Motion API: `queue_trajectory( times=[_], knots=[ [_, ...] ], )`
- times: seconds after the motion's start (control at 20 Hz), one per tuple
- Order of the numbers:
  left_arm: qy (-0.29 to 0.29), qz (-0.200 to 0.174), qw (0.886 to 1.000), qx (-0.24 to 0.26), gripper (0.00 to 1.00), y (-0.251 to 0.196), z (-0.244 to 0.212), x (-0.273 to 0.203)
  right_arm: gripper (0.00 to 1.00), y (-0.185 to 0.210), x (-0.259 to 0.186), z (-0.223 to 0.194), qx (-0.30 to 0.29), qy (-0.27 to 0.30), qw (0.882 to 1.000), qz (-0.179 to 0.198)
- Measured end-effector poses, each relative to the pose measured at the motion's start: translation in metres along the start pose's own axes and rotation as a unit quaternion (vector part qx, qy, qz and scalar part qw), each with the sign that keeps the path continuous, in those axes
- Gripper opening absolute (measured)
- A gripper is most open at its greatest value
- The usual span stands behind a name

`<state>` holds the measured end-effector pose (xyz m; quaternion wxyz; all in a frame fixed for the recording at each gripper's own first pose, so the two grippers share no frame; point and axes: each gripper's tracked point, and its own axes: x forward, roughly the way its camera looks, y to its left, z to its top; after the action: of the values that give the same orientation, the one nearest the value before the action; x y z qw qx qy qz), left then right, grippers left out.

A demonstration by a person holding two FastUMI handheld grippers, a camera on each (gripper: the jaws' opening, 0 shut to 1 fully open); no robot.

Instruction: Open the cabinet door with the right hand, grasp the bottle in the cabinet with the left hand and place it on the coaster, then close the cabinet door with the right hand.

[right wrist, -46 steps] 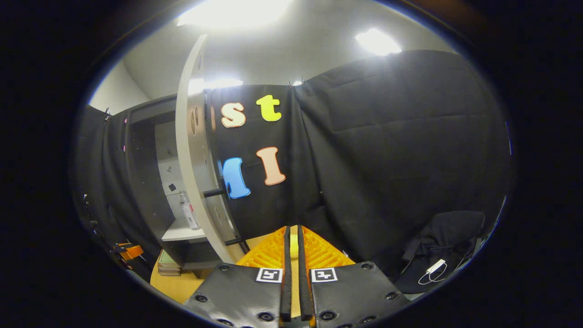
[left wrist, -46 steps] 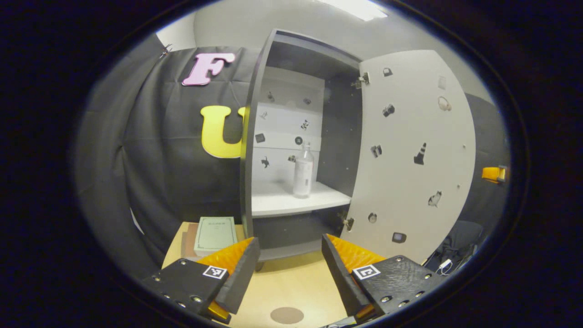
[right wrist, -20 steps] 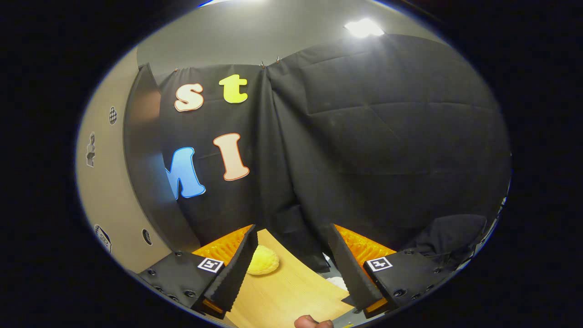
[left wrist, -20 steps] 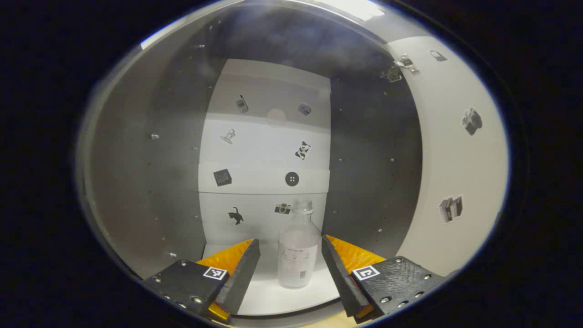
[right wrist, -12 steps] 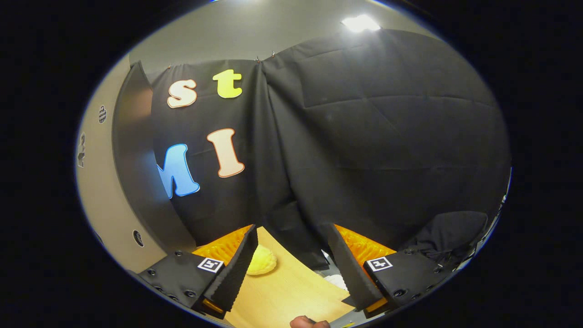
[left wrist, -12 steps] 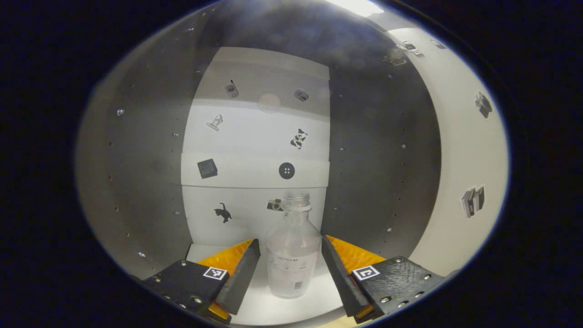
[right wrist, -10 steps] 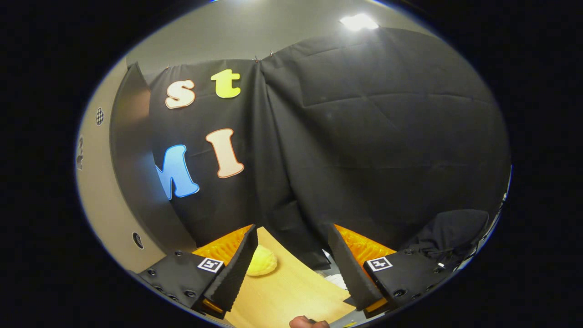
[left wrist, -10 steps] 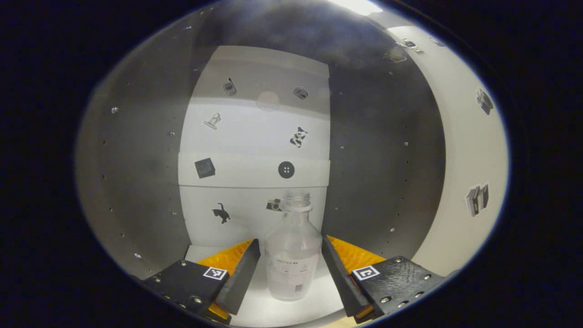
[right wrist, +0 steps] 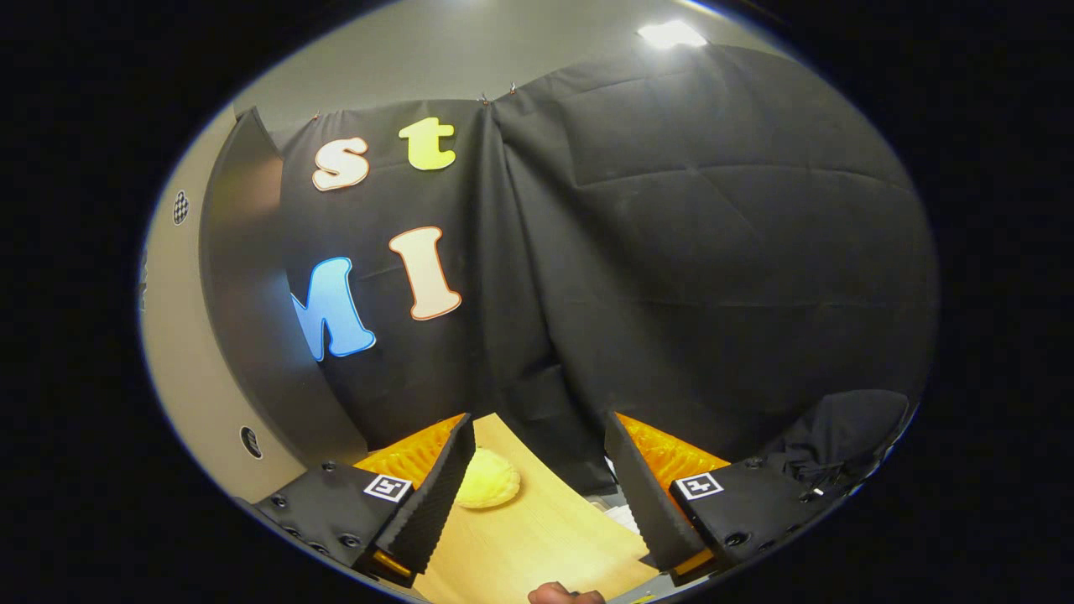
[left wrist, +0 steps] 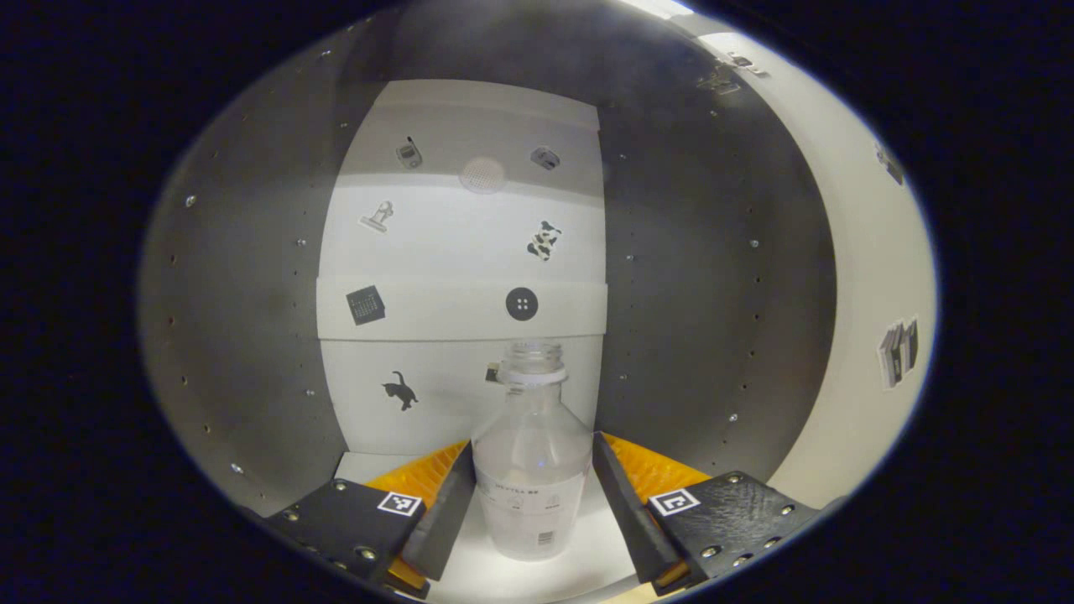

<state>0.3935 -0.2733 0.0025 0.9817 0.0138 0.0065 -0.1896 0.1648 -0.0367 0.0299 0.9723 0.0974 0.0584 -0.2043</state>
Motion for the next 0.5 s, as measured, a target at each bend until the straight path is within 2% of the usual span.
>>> queue_trajectory(
  times=[0.05, 0.1, 0.5],
  knots=[
    [-0.004, 0.005, 1.000, -0.003, 0.83, 0.002, 0.001, 0.000, 0.98, 0.000, 0.002, 0.000, 0.001, 0.001, 1.000, 0.003],
    [-0.003, 0.006, 1.000, -0.007, 0.72, 0.003, 0.001, -0.002, 0.98, 0.000, 0.003, 0.000, 0.000, 0.001, 1.000, 0.004],
    [-0.007, -0.004, 1.000, 0.001, 0.73, -0.006, 0.014, -0.049, 0.98, 0.011, -0.004, 0.000, 0.001, -0.002, 1.000, 0.028]
  ],
)
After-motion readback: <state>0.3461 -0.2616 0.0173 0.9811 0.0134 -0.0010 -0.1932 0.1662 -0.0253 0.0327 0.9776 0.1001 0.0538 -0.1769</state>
